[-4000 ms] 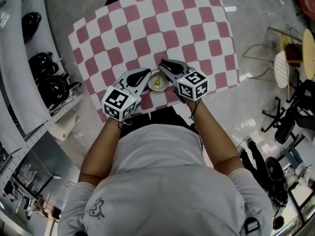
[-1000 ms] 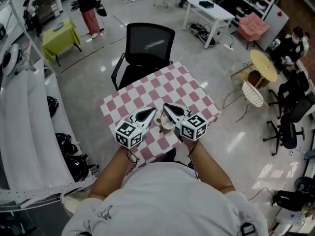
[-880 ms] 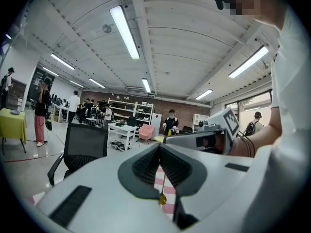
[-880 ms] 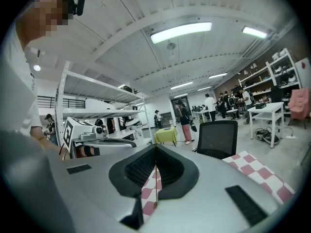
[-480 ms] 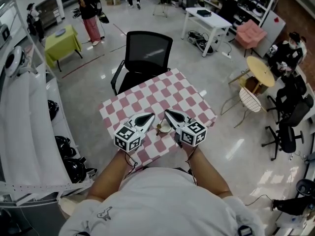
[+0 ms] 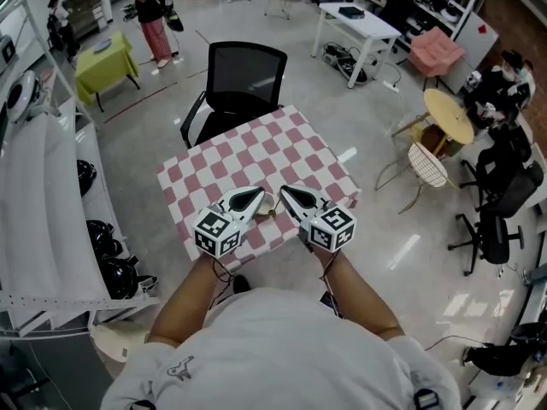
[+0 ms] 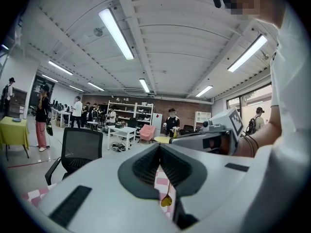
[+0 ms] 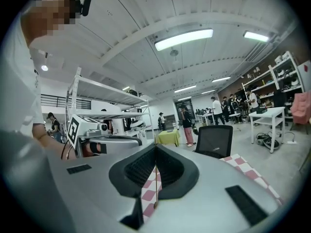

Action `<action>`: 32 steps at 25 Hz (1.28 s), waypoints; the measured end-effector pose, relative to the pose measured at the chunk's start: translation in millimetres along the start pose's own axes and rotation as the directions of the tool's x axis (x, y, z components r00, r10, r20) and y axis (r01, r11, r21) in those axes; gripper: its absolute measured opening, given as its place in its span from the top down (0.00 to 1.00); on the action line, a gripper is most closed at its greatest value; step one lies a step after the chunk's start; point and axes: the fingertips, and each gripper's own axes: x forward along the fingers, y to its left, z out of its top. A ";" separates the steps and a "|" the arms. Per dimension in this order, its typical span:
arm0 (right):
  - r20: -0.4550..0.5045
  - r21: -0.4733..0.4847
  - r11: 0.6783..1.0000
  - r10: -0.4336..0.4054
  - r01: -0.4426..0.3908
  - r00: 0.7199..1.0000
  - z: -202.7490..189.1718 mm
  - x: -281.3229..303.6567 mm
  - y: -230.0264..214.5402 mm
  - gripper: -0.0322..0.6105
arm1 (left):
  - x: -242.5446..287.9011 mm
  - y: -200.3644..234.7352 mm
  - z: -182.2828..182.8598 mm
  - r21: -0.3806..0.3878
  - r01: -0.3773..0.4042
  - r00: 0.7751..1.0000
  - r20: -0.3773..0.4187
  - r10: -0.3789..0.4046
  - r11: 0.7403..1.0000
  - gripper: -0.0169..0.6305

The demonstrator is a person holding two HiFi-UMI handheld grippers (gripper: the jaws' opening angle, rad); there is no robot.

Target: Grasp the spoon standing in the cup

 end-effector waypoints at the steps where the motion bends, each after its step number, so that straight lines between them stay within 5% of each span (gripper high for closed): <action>1: -0.001 0.004 1.000 0.009 -0.009 1.000 -1.9 -7.8 1.8 0.90 | 1.1 -7.7 -1.4 0.000 -0.006 1.000 -0.003 0.006 1.000 0.96; 19: 0.023 -0.010 0.988 0.151 -0.151 0.988 -18.3 -94.3 37.0 0.90 | -17.5 -103.8 -10.3 0.006 -0.139 0.990 -0.020 0.139 0.990 0.96; 32: 0.045 -0.031 0.989 0.147 -0.146 0.988 -17.5 -109.3 90.9 0.90 | -66.8 -131.4 -12.1 0.023 -0.121 0.993 -0.009 0.121 0.992 0.96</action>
